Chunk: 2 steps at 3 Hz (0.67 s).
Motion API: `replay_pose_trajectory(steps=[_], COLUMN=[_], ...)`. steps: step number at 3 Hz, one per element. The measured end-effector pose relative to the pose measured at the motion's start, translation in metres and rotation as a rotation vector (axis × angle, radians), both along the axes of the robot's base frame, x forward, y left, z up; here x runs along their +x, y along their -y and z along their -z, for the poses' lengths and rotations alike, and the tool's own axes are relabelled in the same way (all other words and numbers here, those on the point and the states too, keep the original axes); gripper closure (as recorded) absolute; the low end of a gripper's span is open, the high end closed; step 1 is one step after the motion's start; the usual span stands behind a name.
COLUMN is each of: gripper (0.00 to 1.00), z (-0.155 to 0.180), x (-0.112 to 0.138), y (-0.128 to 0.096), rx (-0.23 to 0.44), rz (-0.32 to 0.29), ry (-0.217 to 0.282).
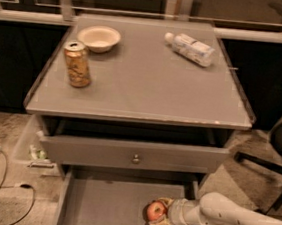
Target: Place apple into middle drawer
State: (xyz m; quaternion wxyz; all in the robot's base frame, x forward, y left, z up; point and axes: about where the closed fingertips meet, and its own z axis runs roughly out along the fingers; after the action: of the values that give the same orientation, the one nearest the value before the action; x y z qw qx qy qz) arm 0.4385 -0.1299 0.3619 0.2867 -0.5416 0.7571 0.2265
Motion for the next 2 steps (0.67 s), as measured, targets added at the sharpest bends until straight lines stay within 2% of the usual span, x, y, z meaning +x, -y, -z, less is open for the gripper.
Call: replay_pose_trajectory(steps=[1, 2], gripper=[1.0, 0.81], z=[-0.001, -0.001], x=[0.0, 0.0], y=[0.0, -0.0001], rx=[0.0, 0.0], rz=[0.0, 0.0], ry=[0.0, 0.0])
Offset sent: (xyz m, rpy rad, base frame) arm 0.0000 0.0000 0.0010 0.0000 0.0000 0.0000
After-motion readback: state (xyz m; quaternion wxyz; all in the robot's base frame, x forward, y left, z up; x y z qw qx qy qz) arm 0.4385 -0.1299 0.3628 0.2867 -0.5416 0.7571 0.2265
